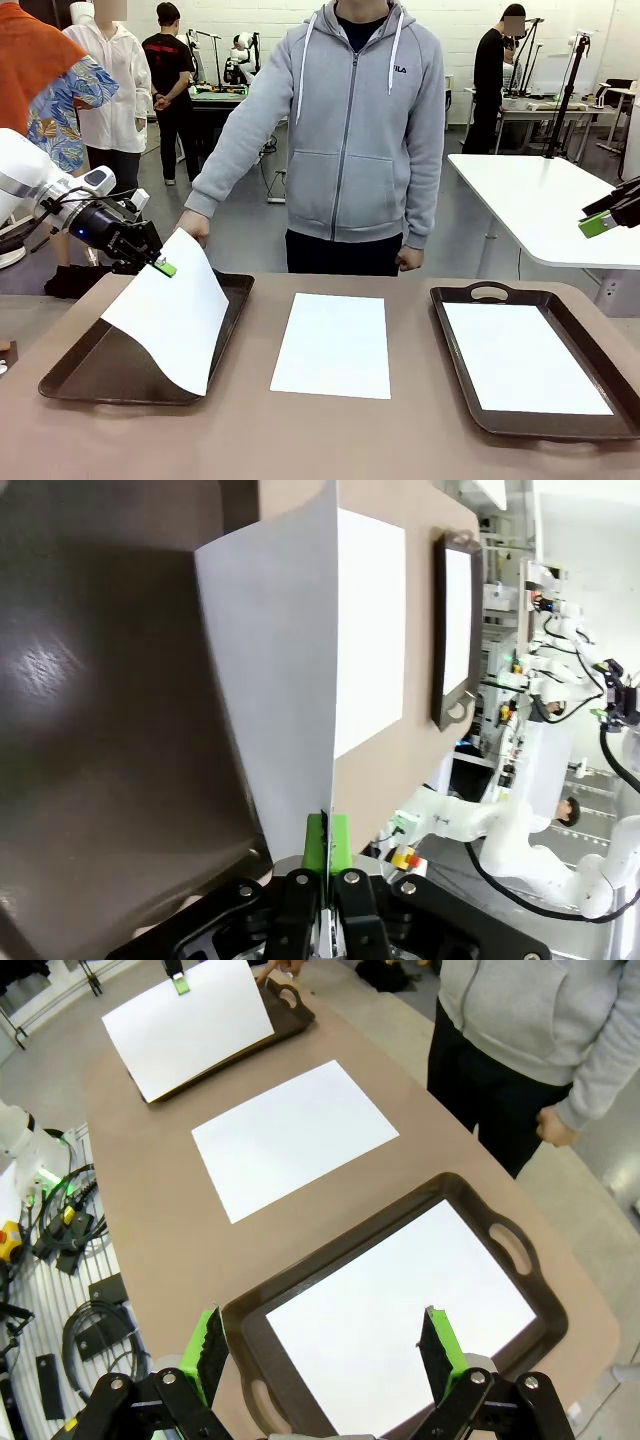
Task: Sort the A4 documents.
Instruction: Place the A4 Paper in the designated Handle tray.
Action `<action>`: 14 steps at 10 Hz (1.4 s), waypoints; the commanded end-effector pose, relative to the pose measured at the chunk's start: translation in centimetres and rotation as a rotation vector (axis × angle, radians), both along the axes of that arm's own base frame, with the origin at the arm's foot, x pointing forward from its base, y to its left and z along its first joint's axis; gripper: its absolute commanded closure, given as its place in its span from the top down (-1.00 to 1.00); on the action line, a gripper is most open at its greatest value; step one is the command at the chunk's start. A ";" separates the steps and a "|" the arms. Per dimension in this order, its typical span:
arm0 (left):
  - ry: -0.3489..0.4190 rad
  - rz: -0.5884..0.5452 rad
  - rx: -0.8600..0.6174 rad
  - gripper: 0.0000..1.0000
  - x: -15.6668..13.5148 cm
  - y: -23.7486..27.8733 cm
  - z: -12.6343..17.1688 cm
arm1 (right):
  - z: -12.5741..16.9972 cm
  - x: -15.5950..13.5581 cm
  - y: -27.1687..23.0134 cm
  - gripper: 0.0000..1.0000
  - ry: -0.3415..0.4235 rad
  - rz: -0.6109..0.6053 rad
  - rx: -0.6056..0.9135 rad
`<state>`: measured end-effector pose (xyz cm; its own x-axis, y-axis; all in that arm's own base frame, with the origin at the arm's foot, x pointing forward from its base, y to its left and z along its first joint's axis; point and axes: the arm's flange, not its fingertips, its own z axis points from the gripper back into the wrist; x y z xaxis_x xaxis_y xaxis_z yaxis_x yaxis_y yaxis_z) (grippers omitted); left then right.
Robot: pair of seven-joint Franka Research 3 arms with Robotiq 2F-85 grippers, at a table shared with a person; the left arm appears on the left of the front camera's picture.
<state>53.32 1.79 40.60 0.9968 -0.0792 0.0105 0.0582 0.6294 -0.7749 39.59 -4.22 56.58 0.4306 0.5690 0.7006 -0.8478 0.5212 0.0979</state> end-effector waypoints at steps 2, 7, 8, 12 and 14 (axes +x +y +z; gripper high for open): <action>-0.057 -0.009 0.131 -0.98 2.3 1.0 -0.4 | -0.1 0.0 0.2 1.00 0.002 0.002 0.003; -0.043 -0.079 0.241 -0.98 4.8 0.0 -2.6 | -0.1 0.0 0.2 1.00 0.002 0.002 0.003; -0.032 -0.074 0.274 -0.98 4.7 0.2 -3.1 | -0.1 0.0 0.2 1.00 0.002 0.002 0.003; -0.012 -0.007 0.453 -0.98 3.4 1.5 -4.0 | -0.1 0.0 0.2 1.00 0.002 0.002 0.003; -0.020 0.010 0.484 -0.98 2.4 1.3 -4.1 | -0.1 0.0 0.2 1.00 0.002 0.002 0.003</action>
<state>57.09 3.86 36.31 0.9960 -0.0893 -0.0059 0.0783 0.9023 -0.4240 39.59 -4.21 56.58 0.4305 0.5693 0.7004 -0.8479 0.5211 0.0976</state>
